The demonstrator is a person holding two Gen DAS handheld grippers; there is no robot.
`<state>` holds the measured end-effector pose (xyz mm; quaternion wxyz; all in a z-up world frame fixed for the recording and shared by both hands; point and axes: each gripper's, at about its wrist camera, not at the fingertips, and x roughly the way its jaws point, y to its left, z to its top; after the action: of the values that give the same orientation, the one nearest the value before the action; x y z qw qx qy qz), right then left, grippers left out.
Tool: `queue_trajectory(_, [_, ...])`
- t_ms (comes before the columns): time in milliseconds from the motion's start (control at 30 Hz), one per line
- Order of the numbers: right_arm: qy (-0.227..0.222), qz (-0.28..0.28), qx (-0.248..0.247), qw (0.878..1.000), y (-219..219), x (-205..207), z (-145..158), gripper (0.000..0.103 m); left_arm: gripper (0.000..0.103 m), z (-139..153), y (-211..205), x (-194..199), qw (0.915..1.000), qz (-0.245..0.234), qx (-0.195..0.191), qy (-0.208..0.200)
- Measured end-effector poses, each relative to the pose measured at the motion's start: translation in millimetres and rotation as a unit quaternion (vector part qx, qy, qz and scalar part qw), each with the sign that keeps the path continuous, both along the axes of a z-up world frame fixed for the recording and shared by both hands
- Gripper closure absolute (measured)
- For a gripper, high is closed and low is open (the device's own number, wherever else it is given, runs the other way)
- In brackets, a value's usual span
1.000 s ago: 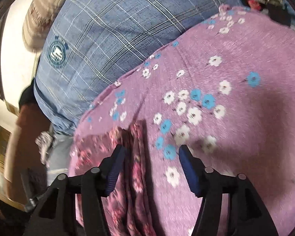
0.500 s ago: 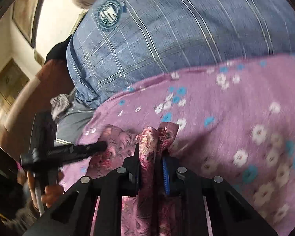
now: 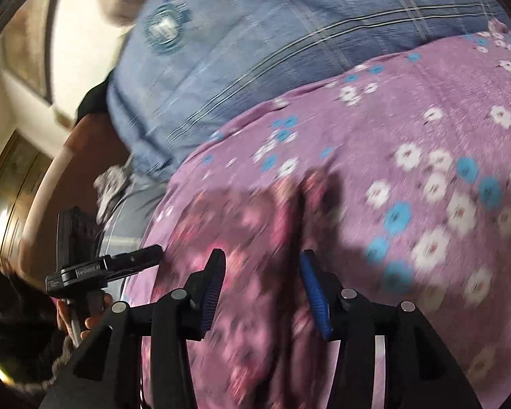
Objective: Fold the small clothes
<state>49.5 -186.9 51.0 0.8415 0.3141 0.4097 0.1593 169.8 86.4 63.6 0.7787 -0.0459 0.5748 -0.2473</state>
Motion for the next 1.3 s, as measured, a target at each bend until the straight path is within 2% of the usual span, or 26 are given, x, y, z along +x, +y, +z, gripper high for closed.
queue_trajectory(33, [0.004, 0.006, -0.027, 1.000, 7.7, 0.2, -0.9, 0.068, 0.044, -8.2, -7.6, -7.4, 0.9993, -0.005, 0.034, -0.015])
queue_trajectory(67, [0.015, 0.014, -0.083, 0.996, 19.7, 1.8, -5.4, 0.091, 0.043, -15.3, -12.3, -11.2, 0.9984, -0.012, 0.052, -0.020])
queue_trajectory(100, [0.020, 0.026, -0.139, 0.990, 30.3, 2.3, -11.0, 0.091, 0.043, -19.3, -12.0, -14.2, 0.9980, -0.009, 0.060, -0.020])
queue_trajectory(133, [0.013, 0.024, -0.149, 0.989, 32.9, 1.3, -12.5, 0.091, 0.044, -15.5, -7.5, -16.2, 0.9986, 0.002, 0.051, -0.017])
queue_trajectory(200, [0.026, 0.004, -0.129, 0.991, 28.0, -2.5, -6.1, 0.089, 0.045, -6.2, -1.2, -20.0, 0.9990, -0.002, 0.044, -0.010])
queue_trajectory(300, [0.019, 0.008, -0.096, 0.995, 19.8, -17.8, 12.4, 0.080, 0.045, 10.4, 15.0, -36.7, 0.9993, -0.015, 0.031, -0.018])
queue_trajectory(333, [0.020, 0.014, -0.086, 0.996, 16.4, -27.4, 16.2, 0.075, 0.044, 12.5, 21.1, -44.5, 0.9994, -0.021, 0.022, -0.014])
queue_trajectory(400, [0.018, 0.018, -0.074, 0.997, 14.5, -45.1, 20.3, 0.047, 0.039, 9.3, 27.9, -58.6, 0.9995, -0.030, -0.003, 0.002])
queue_trajectory(467, [0.010, 0.016, -0.069, 0.997, 16.5, -60.7, 17.7, 0.044, 0.036, -6.5, 27.0, -72.1, 0.9990, -0.033, -0.013, 0.028])
queue_trajectory(533, [0.003, 0.016, -0.079, 0.997, 24.2, -71.4, 5.2, 0.061, 0.033, -25.2, 24.1, -80.8, 0.9993, -0.024, 0.009, 0.029])
queue_trajectory(567, [0.007, 0.011, -0.107, 0.994, 30.0, -73.8, -5.3, 0.072, 0.032, -29.0, 25.0, -83.0, 0.9994, -0.019, 0.007, 0.027])
queue_trajectory(600, [0.012, 0.014, -0.114, 0.993, 32.4, -72.6, -13.0, 0.072, 0.032, -28.6, 27.5, -84.1, 0.9996, -0.010, 0.000, 0.027])
queue_trajectory(667, [0.014, -0.006, -0.097, 0.995, 30.2, -74.9, -15.8, 0.072, 0.034, -19.4, 32.9, -88.5, 0.9996, -0.005, -0.001, 0.027])
queue_trajectory(733, [0.016, -0.008, -0.096, 0.995, 29.0, -77.3, -4.6, 0.072, 0.035, -4.0, 36.9, -97.7, 0.9998, -0.014, 0.014, 0.000])
queue_trajectory(767, [0.009, -0.006, -0.106, 0.994, 29.5, -80.6, 4.1, 0.068, 0.035, 3.3, 41.2, -106.3, 0.9995, -0.021, 0.019, -0.015])
queue_trajectory(833, [-0.006, 0.013, -0.108, 0.994, 31.9, -90.3, 18.3, 0.066, 0.034, 13.4, 41.3, -121.2, 0.9982, -0.042, 0.018, -0.038])
queue_trajectory(900, [-0.005, 0.028, -0.109, 0.994, 35.6, -98.4, 20.6, 0.052, 0.032, 7.1, 37.2, -128.6, 0.9974, -0.056, 0.027, -0.036])
queue_trajectory(967, [0.012, 0.031, -0.122, 0.992, 41.1, -103.8, 10.4, 0.050, 0.031, -13.8, 30.3, -133.1, 0.9964, -0.070, 0.045, -0.015])
queue_trajectory(1033, [0.043, 0.034, -0.124, 0.991, 45.5, -105.3, -11.9, 0.057, 0.031, -29.4, 27.6, -132.1, 0.9967, -0.063, 0.050, 0.007])
queue_trajectory(1067, [0.051, 0.032, -0.119, 0.991, 45.5, -105.3, -20.5, 0.075, 0.031, -30.3, 28.9, -131.9, 0.9973, -0.056, 0.046, 0.008])
queue_trajectory(1100, [0.046, 0.030, -0.109, 0.993, 45.7, -107.7, -23.3, 0.077, 0.031, -28.0, 30.0, -132.0, 0.9975, -0.055, 0.043, 0.006])
queue_trajectory(1133, [0.034, 0.025, -0.115, 0.992, 45.7, -110.7, -18.4, 0.084, 0.031, -24.7, 30.4, -132.4, 0.9975, -0.058, 0.041, 0.003])
queue_trajectory(1200, [0.006, 0.022, -0.136, 0.990, 44.3, -113.9, -3.8, 0.087, 0.031, -22.5, 28.7, -131.4, 0.9970, -0.062, 0.046, -0.003])
queue_trajectory(1300, [0.023, 0.029, -0.155, 0.987, 44.8, -108.2, -10.1, 0.086, 0.031, -25.2, 26.1, -129.6, 0.9969, -0.059, 0.053, -0.001])
